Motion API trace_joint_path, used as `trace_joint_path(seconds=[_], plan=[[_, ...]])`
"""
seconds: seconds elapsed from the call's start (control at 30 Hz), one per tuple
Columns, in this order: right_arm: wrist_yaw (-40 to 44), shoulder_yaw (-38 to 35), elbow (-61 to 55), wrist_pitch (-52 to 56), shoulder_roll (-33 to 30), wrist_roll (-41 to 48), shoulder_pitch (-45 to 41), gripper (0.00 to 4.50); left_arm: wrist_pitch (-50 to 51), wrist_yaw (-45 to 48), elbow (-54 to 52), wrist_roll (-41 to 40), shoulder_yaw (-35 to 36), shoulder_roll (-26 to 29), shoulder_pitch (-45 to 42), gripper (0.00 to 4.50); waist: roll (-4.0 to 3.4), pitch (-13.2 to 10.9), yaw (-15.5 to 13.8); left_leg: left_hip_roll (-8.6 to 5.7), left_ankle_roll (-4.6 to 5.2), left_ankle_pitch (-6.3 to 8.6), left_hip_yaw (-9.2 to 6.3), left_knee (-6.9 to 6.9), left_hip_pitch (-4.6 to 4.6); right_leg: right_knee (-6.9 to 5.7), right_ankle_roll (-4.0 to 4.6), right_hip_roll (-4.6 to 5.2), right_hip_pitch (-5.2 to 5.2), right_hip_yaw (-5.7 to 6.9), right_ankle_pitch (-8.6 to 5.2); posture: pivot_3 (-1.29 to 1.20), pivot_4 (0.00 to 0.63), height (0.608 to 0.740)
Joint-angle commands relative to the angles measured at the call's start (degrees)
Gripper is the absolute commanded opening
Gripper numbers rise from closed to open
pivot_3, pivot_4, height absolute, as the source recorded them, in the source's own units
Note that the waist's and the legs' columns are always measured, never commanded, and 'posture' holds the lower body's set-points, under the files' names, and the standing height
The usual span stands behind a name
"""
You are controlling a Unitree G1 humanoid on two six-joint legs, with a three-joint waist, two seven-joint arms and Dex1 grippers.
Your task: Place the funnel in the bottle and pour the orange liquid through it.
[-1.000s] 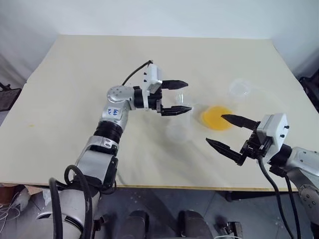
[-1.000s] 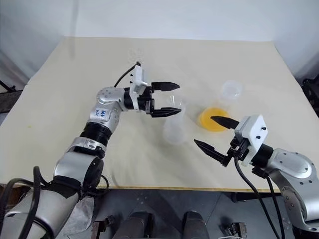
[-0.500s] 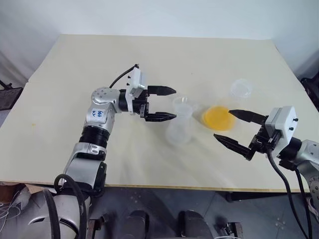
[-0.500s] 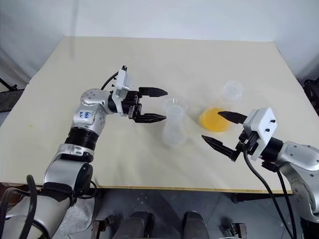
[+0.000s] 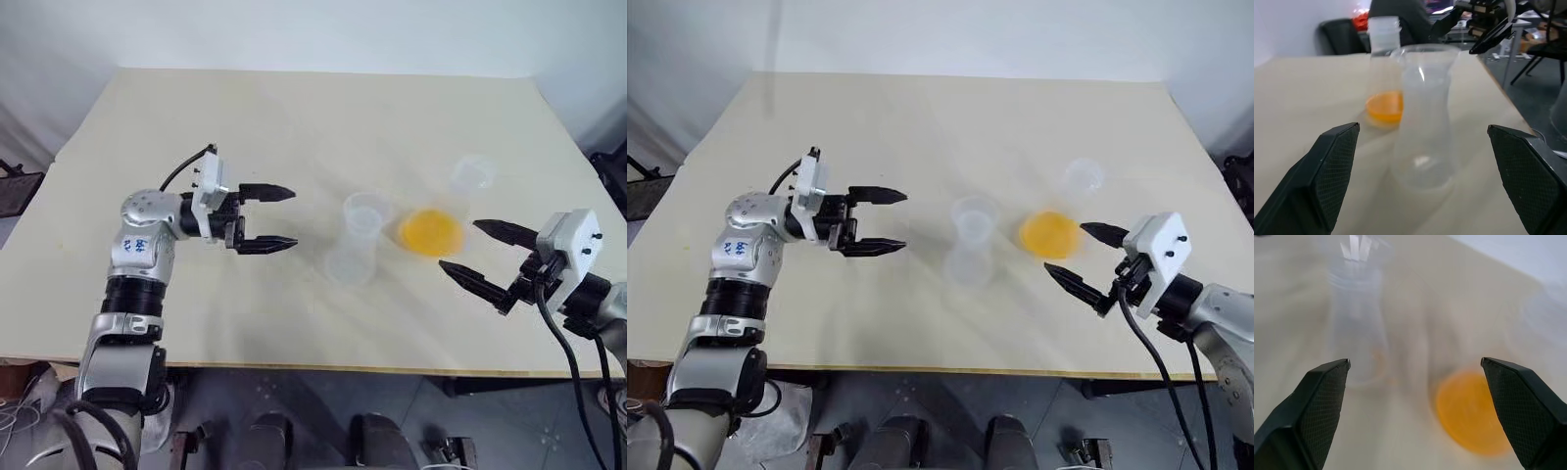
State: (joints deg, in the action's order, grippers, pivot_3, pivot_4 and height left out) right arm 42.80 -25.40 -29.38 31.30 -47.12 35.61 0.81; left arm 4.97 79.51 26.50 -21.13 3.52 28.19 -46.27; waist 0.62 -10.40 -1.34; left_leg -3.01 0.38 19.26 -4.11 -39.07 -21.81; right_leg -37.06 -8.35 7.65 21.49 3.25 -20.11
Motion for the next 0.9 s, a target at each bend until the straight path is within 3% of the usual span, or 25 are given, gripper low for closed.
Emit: trace_joint_path(seconds=[0.03, 0.2, 0.33, 0.63, 0.9], plan=[[-1.4, -4.2, -3.0, 1.9, -1.3, 0.5, 1.8, 4.50, -0.2, -0.6, -2.0, -2.4, 2.0, 0.6, 0.5, 4.46, 0.00, 0.0, 0.0, -0.01, 0.00, 0.00, -0.01, 0.00, -0.01, 0.00, 0.00, 0.00, 0.00, 0.00, 0.00, 0.00, 0.150, 0.740], [-4.4, -11.7, -8.8, 4.2, 1.3, 1.6, 8.8, 4.50, -2.5, 1.2, -2.7, -6.0, 5.2, 0.7, 3.6, 4.46, -0.02, 0.0, 0.0, 0.02, 0.01, 0.00, 0.00, 0.03, -0.01, -0.01, 0.00, -0.01, 0.01, 0.00, 0.00, 0.00, 0.150, 0.740], [-8.7, -12.5, -10.4, 6.0, 3.1, 2.7, 8.3, 4.50, -2.1, 2.4, -3.3, -7.4, 5.5, 0.6, 4.1, 4.46, -0.05, 0.0, 0.2, 0.04, 0.01, 0.00, 0.07, -0.05, -0.01, -0.01, 0.00, -0.02, 0.00, -0.04, 0.00, 0.00, 0.150, 0.740], [-14.8, -2.7, 0.3, 4.3, 6.4, -0.1, -6.6, 4.50, -1.6, 3.9, -4.1, -7.8, 4.9, 1.0, 4.5, 4.46, -0.08, 0.0, 1.2, 0.05, 0.01, 0.00, 0.07, -0.03, 0.01, -0.02, 0.00, -0.05, 0.01, -0.10, 0.00, 0.00, 0.150, 0.740], [-10.8, 4.3, 17.3, -5.2, 9.4, -5.4, -18.0, 4.50, -0.2, 3.9, -6.8, -8.5, 4.9, 1.5, 4.8, 4.46, -0.09, 0.1, 1.5, 0.02, 0.01, 0.00, 0.03, 0.03, 0.01, -0.05, 0.00, -0.02, 0.05, -0.09, 0.00, 0.00, 0.150, 0.740]])
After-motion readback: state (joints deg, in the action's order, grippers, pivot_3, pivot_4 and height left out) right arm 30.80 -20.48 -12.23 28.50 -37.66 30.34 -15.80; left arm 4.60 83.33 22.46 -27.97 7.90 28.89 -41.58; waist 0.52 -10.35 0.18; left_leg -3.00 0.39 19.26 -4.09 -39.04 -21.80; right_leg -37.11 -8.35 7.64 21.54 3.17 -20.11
